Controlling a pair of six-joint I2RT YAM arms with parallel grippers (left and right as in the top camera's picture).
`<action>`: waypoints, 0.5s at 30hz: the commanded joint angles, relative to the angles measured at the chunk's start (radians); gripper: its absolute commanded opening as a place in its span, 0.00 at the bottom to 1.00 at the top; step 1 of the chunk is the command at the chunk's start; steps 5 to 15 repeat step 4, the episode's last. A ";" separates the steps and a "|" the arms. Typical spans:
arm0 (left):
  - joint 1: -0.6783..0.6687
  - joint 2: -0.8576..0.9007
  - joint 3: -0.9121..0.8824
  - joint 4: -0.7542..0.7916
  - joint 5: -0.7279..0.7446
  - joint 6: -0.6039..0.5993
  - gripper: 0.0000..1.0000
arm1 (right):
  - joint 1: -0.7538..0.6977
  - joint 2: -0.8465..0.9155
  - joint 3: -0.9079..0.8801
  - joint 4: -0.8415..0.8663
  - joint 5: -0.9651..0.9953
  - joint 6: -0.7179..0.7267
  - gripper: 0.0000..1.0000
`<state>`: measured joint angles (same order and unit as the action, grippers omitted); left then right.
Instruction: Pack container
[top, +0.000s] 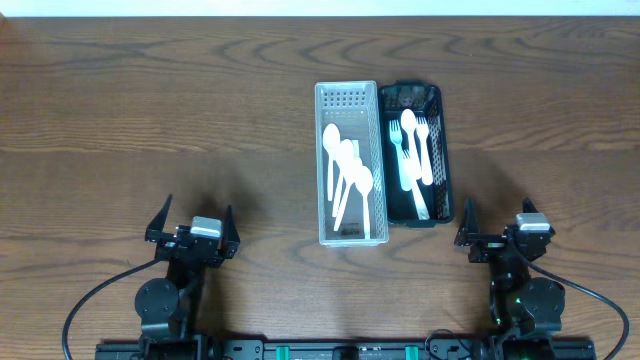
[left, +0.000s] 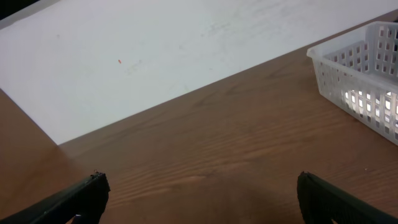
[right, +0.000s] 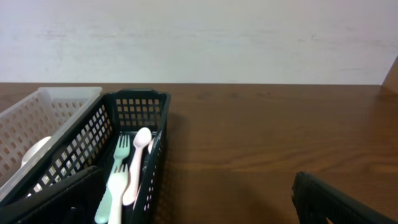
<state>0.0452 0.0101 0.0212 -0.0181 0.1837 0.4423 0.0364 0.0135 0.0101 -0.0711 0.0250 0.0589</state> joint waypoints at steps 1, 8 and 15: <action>0.006 -0.006 -0.017 -0.033 0.015 -0.010 0.98 | 0.010 -0.008 -0.005 -0.003 -0.007 -0.012 0.99; 0.006 -0.006 -0.017 -0.033 0.015 -0.010 0.98 | 0.010 -0.008 -0.005 -0.003 -0.007 -0.012 0.99; 0.006 -0.006 -0.017 -0.033 0.015 -0.010 0.98 | 0.010 -0.008 -0.005 -0.003 -0.007 -0.012 0.99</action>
